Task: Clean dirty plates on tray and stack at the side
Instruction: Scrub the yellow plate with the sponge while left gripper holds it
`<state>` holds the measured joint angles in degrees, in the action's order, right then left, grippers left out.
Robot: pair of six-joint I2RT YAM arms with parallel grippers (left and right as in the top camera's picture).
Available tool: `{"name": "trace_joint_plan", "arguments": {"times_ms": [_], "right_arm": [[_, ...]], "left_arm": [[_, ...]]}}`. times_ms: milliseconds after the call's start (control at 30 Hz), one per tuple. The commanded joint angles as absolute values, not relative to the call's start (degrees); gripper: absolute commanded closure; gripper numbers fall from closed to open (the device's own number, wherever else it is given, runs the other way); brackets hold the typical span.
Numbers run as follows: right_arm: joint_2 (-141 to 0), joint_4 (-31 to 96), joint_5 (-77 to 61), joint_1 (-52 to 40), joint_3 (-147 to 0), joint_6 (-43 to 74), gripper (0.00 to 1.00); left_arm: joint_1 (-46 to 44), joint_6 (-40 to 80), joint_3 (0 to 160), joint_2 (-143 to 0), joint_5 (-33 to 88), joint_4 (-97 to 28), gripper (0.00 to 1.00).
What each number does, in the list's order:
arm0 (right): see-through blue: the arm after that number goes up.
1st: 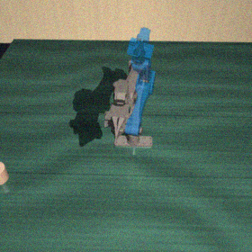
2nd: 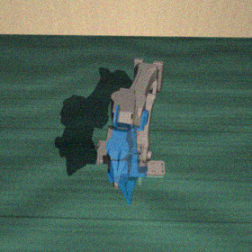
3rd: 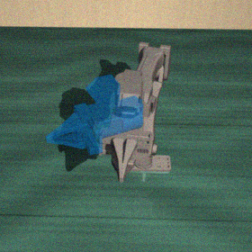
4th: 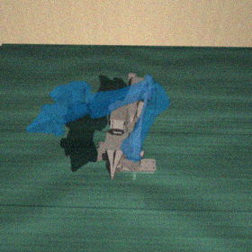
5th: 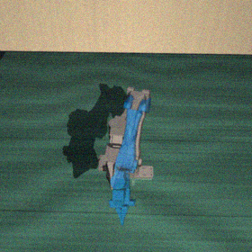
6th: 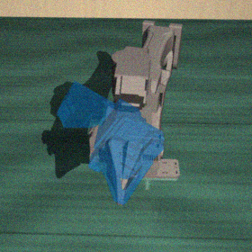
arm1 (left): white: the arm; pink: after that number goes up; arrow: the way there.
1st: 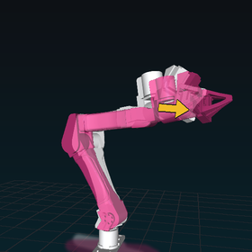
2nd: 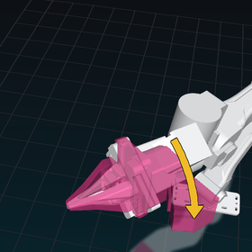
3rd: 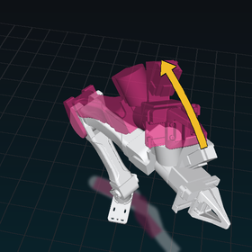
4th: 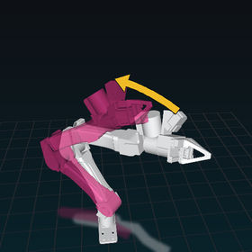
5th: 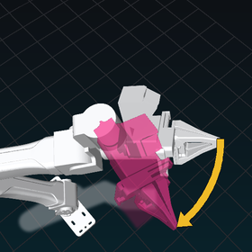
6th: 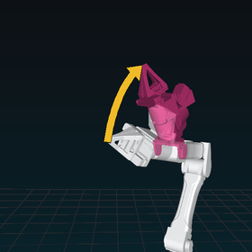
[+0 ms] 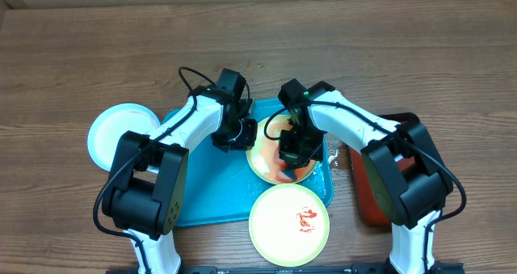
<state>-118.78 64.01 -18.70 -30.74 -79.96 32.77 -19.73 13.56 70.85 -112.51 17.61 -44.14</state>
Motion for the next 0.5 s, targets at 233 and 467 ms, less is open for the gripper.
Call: {"name": "trace_joint_plan", "arguments": {"times_ms": [233, 467], "right_arm": [[-120.5, 65.1, 6.5, -20.8, -77.7, 33.0, 0.96], [-120.5, 64.7, 5.6, -20.6, -81.2, 30.6, 0.96]], "left_arm": [[-18.7, 14.6, 69.7, -114.1, 13.4, -44.9, 0.96], [-18.8, 14.6, 69.7, -114.1, 13.4, -45.2, 0.96]]}}
